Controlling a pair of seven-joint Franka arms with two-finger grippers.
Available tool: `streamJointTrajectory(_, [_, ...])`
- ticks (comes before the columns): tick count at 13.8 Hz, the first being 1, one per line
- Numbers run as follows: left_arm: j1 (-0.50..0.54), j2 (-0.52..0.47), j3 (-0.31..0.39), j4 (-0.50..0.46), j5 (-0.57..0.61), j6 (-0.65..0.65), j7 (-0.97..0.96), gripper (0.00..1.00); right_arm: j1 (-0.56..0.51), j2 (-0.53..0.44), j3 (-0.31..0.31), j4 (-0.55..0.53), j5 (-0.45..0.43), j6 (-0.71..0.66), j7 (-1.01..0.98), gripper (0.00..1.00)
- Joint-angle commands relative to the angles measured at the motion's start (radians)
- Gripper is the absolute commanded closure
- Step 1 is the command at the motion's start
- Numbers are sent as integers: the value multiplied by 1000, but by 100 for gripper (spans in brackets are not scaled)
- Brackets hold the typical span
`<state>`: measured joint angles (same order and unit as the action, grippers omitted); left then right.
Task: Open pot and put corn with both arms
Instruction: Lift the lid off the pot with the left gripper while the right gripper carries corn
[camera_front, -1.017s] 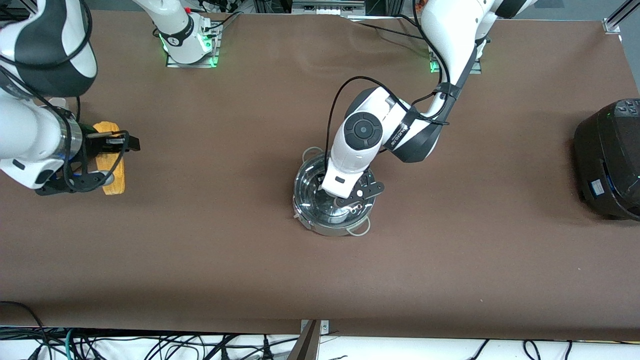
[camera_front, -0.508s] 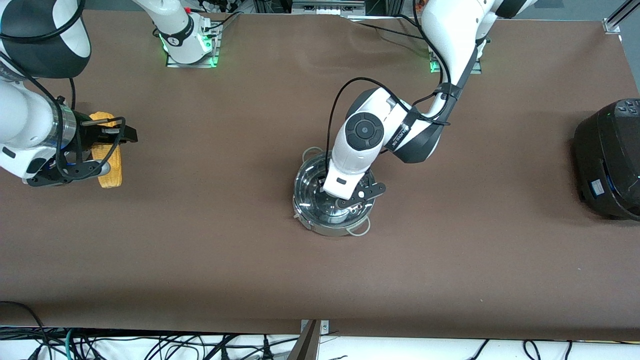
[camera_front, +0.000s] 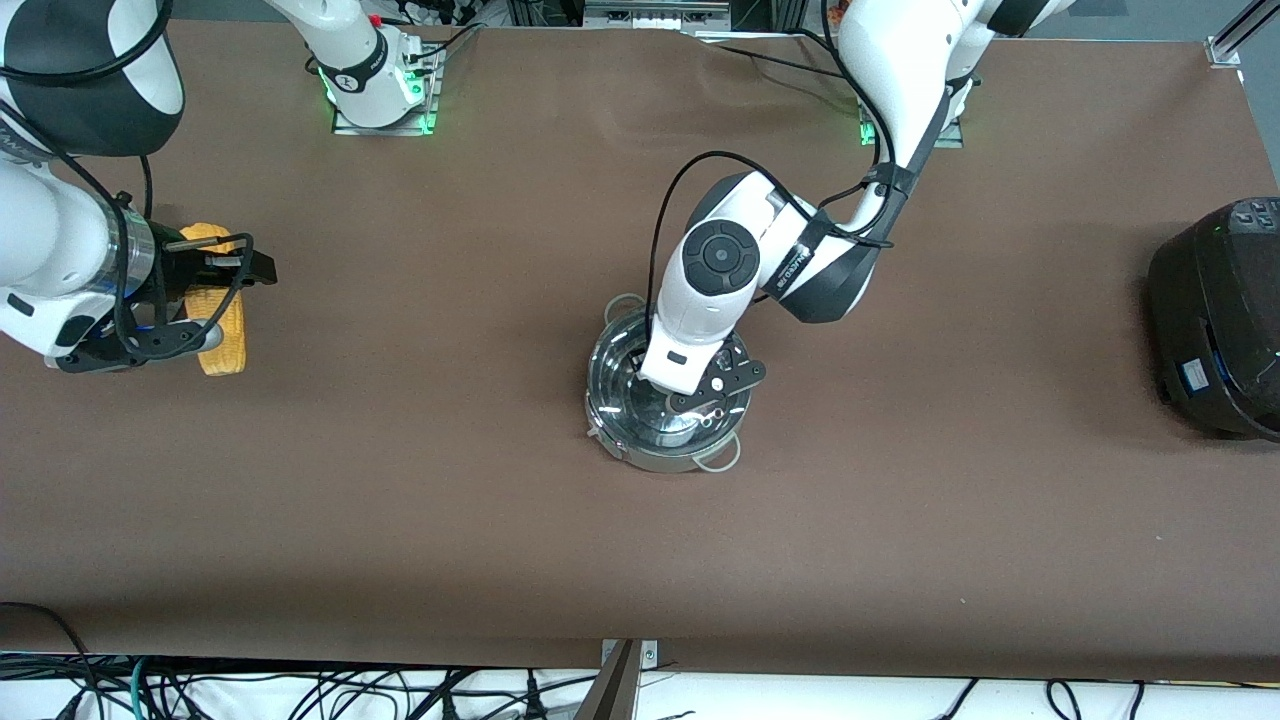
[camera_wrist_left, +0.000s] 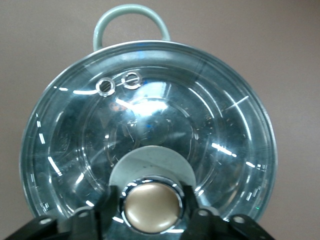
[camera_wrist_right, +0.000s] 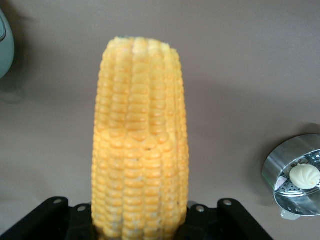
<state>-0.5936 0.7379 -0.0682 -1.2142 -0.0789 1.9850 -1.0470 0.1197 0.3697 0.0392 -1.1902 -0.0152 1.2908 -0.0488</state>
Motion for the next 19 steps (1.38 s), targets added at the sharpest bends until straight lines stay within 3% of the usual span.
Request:
streamJointTrajectory(1, [-18,21,14,35,2,-8,-13,93,1,-2,4,18,1,-22,15,100])
streamJointTrajectory(2, [-18,21,14,35,2,-8,-13,100,3,-2,4,18,1,-22,15,100])
streamJointTrajectory(6, [-15,5,16,38,2,-26,-13,100,3,-2,5,18,6,-22,20,100])
streamJointTrajectory(9, [-8,-41,10,41,2,-109,-13,100,72,1,5,18,6,-21,128,100])
streamJointTrajectory(14, [63,-124,19,173,2,-352,74,100,230,49,5,11,14,95,367,100])
streamJointTrajectory(17, [159,-250,22,29,17,-414,313,100,291,124,5,9,163,244,533,100])
streamJointTrajectory(19, [221,-404,16,-176,71,-414,442,100,337,181,5,9,245,399,622,100])
